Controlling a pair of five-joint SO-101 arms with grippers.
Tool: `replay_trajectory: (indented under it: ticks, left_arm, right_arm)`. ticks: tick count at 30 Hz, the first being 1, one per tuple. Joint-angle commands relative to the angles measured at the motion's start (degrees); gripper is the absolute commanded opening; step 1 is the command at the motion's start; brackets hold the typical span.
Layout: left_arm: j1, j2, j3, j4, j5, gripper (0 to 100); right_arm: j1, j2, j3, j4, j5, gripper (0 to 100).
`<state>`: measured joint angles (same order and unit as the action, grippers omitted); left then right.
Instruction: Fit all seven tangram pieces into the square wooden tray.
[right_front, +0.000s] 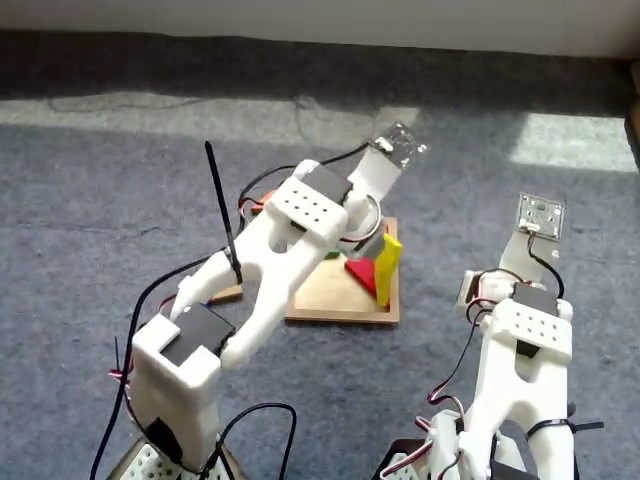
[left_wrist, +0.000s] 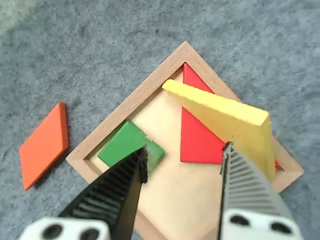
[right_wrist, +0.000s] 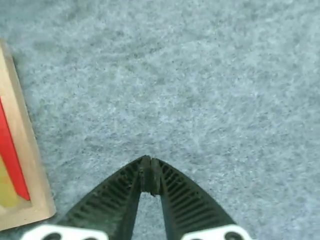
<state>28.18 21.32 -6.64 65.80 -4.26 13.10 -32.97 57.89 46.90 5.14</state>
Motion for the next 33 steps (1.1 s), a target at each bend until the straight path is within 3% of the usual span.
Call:
replay_trajectory:
  ticks: [1, 5, 10, 14, 18, 27, 33]
  left_arm:
    - [-0.04, 1.45, -3.56, -1.58, 0.44, 25]
    - [-1.19, 4.26, -7.25, -0.7, 0.62, 25]
    - [-1.1, 1.98, -14.29, 8.53, 0.88, 25]
    - [1.1, -0.04, -17.1, 12.4, 5.98, 25]
    - [4.53, 0.57, -16.84, 12.22, 7.03, 25]
    - [8.4, 9.45, -19.74, 9.23, 25.85, 32]
    - [9.8, 16.92, -22.64, 6.33, 28.22, 32]
  right_arm:
    - [0.84, -1.89, -0.13, -0.84, -0.26, 0.8]
    - [2.77, -1.89, -0.13, -0.84, -1.41, 0.8]
    - [6.99, -1.89, -0.48, -0.92, -5.63, 0.8]
    - [10.68, -1.89, -0.66, -0.92, -8.0, 1.0]
    - [15.43, -2.33, -0.75, -1.01, -8.35, 1.0]
    - [20.18, -1.8, -0.31, -4.88, -10.9, 1.0]
    - [20.26, -1.8, -0.31, -4.97, -11.16, 1.0]
